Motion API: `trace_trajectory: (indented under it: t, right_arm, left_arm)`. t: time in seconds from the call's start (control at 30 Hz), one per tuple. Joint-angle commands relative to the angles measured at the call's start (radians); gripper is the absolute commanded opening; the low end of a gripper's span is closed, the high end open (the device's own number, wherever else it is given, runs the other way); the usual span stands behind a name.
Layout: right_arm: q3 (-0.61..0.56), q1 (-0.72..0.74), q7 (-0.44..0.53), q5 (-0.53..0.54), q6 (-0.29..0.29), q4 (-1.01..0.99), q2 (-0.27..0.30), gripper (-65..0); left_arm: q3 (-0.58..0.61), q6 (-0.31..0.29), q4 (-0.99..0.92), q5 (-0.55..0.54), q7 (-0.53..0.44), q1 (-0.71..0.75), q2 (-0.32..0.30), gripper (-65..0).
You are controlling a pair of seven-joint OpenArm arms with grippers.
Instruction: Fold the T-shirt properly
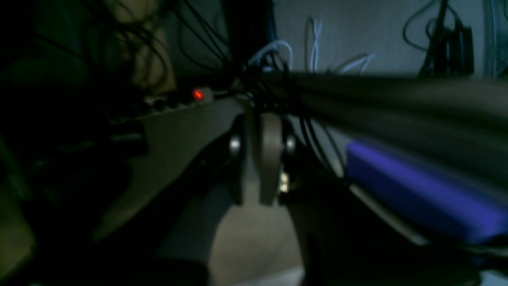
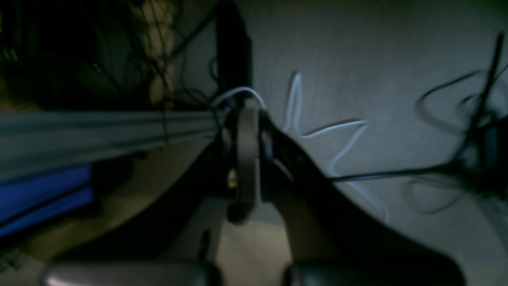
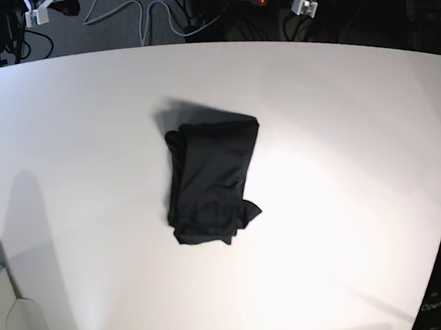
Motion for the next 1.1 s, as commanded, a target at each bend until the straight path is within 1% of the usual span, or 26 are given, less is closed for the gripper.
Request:
trace_trajectory:
  t: [0.0, 0.07, 0.13, 0.27, 0.33, 0.37, 0.4, 0.5, 0.53, 0.57, 0.6, 0.67, 0.73, 0.77, 0.8, 0.87, 0.93, 1.0, 1.07]
  right_arm:
    - [0.007, 0.001, 0.055, 0.008, 0.009, -0.062, 0.016, -65.0]
    - [0.004, 0.053, 0.130, 0.007, 0.009, -0.208, 0.017, -65.0]
    - [0.004, 0.112, 0.208, -0.016, 0.009, -0.372, 0.019, -65.0]
    - [0.013, 0.228, 0.426, -0.116, 0.009, -0.694, 0.016, -65.0]
    - [0.009, 0.296, 0.511, -0.147, 0.009, -0.861, 0.017, -65.0]
    - [0.006, 0.340, 0.535, -0.157, 0.009, -0.947, 0.020, -65.0]
    - [0.006, 0.372, 0.540, -0.165, 0.009, -0.982, 0.029, -65.0]
    - [0.006, 0.451, 0.538, -0.176, 0.009, -0.982, 0.051, -65.0]
    - [0.006, 0.451, 0.534, -0.176, 0.009, -0.982, 0.051, -64.7]
    - [0.004, 0.451, 0.515, -0.177, -0.017, -0.982, 0.051, -64.4]
    - [-0.001, 0.452, 0.486, -0.183, -0.056, -0.982, 0.051, -64.4]
    - [-0.047, 0.455, 0.428, -0.236, -0.146, -0.982, 0.051, -64.3]
    - [-0.114, 0.451, 0.348, -0.314, -0.274, -0.982, 0.042, -64.3]
    - [-0.152, 0.452, 0.282, -0.349, -0.353, -0.982, 0.026, -64.1]
    - [-0.178, 0.452, 0.234, -0.377, -0.416, -0.966, 0.014, -64.1]
    - [-0.214, 0.454, 0.159, -0.426, -0.499, -0.927, -0.006, -64.1]
    - [-0.226, 0.475, 0.102, -0.444, -0.545, -0.913, -0.024, -62.1]
    - [-0.217, 0.514, 0.064, -0.444, -0.548, -0.938, -0.032, -59.9]
    - [-0.217, 0.543, 0.023, -0.435, -0.550, -0.959, -0.035, -59.5]
  left_arm:
    - [0.013, -0.001, -0.072, 0.001, -0.067, -0.008, -0.005, -59.2]
    - [0.030, 0.001, -0.245, -0.001, -0.158, -0.050, -0.005, -59.2]
    - [0.033, -0.002, -0.420, -0.002, -0.242, -0.097, -0.005, -59.2]
    - [0.033, -0.002, -0.716, 0.001, -0.454, -0.180, -0.005, -59.2]
    - [0.033, -0.002, -0.851, 0.001, -0.528, -0.234, -0.005, -59.2]
    - [0.033, -0.002, -0.928, 0.001, -0.552, -0.271, -0.007, -59.2]
    - [0.033, -0.002, -0.995, 0.001, -0.572, -0.303, -0.007, -59.2]
    - [0.034, -0.002, -1.238, 0.001, -0.638, -0.421, -0.007, -59.2]
    - [0.034, -0.002, -1.298, 0.001, -0.654, -0.453, -0.007, -59.2]
    - [0.034, -0.001, -1.359, 0.001, -0.663, -0.487, -0.008, -59.2]
    - [0.034, 0.001, -1.374, 0.001, -0.660, -0.511, -0.011, -59.2]
    - [0.034, 0.004, -1.374, 0.001, -0.661, -0.547, -0.013, -59.2]
    - [0.034, 0.007, -1.374, 0.001, -0.657, -0.561, -0.013, -59.2]
    - [0.034, 0.021, -1.374, 0.001, -0.631, -0.567, -0.013, -59.2]
    - [0.034, 0.058, -1.374, 0.001, -0.589, -0.573, -0.011, -59.2]
    - [0.034, 0.145, -1.374, 0.001, -0.512, -0.590, -0.007, -59.2]
    - [0.053, 0.214, -1.374, 0.015, -0.465, -0.602, -0.003, -59.2]
    - [0.059, 0.256, -1.374, 0.013, -0.448, -0.614, 0.026, -59.1]
    - [0.064, 0.296, -1.374, 0.015, -0.420, -0.614, 0.047, -59.0]
